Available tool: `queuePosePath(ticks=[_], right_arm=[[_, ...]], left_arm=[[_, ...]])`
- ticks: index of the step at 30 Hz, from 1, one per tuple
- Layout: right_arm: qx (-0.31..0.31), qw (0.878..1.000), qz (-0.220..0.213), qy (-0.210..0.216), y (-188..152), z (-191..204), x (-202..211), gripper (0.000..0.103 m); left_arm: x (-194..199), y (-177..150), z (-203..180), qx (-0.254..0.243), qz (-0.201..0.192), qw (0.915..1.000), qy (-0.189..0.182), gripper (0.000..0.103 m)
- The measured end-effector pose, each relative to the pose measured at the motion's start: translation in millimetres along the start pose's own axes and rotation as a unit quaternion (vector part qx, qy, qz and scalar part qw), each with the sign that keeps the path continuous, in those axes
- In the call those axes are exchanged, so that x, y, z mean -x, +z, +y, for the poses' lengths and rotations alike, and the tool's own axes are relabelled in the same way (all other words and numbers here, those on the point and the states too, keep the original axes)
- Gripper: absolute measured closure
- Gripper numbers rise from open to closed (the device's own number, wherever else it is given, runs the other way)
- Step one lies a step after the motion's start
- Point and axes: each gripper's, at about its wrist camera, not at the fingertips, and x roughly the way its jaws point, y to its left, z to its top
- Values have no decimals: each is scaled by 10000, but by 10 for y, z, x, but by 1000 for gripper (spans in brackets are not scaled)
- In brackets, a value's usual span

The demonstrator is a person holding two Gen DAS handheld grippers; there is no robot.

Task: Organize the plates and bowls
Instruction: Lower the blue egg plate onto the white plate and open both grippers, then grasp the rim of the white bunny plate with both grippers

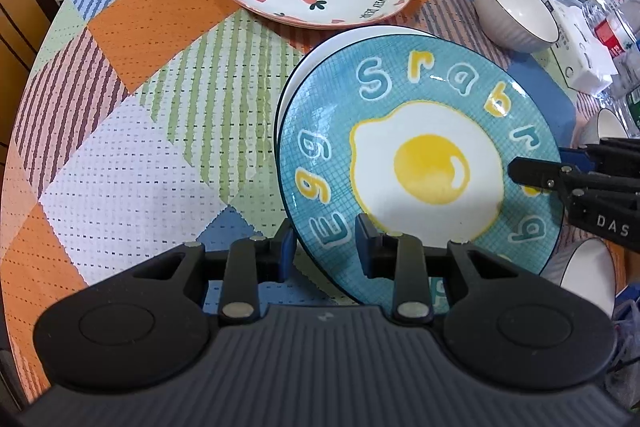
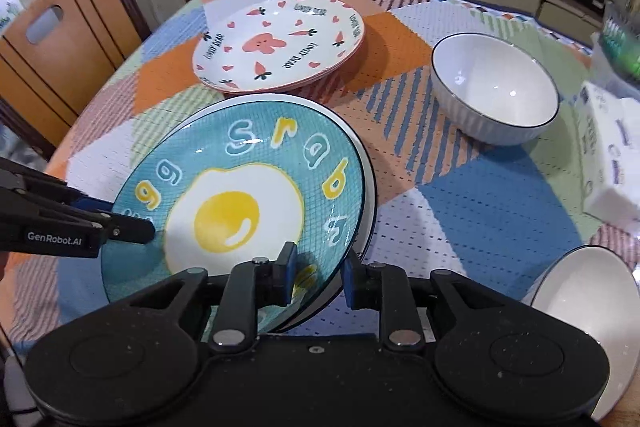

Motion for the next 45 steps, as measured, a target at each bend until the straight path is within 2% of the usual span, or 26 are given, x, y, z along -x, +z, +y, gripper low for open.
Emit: queuePosePath(ticks=[9, 11, 12, 15, 24, 32, 35, 37, 40, 42, 45], right_arm=[[442, 9957, 123, -804, 25, 188, -98, 69], [887, 9899, 126, -1101, -20, 268, -161, 72], [1165, 9856, -9, -1229, -54, 329, -170, 70], [1452, 9804, -91, -1327, -74, 386, -153, 71], [726, 9939, -617, -564, 84, 252, 381, 70], [176, 9952, -950, 149, 266, 216, 761, 65], [70, 9941, -993, 436, 367, 208, 805, 58], [78, 9932, -1011, 572, 447, 218, 799, 54], [211, 9917, -1065, 690, 576, 248, 738, 43], [387, 9895, -1138, 796, 682, 255, 659, 34], [684, 9856, -1176, 1004, 833, 218, 469, 33]], left_arm=[[-45, 17, -50, -105, 88, 9998, 113, 74], [-44, 19, -47, -94, 96, 9998, 111, 74], [-42, 20, -41, -89, 96, 9999, 95, 74], [-24, 30, -15, -15, 113, 9999, 43, 76], [346, 53, -29, -40, -104, 9998, -147, 76], [842, 162, 51, -192, -564, 9982, -112, 73], [991, 259, 148, -182, -755, 9970, -38, 71], [1058, 341, 234, -169, -880, 9960, 15, 65], [1103, 475, 363, -144, -1103, 9938, 33, 59], [1078, 569, 457, -49, -1168, 9931, -87, 59], [998, 667, 519, 228, -1392, 9899, -96, 59]])
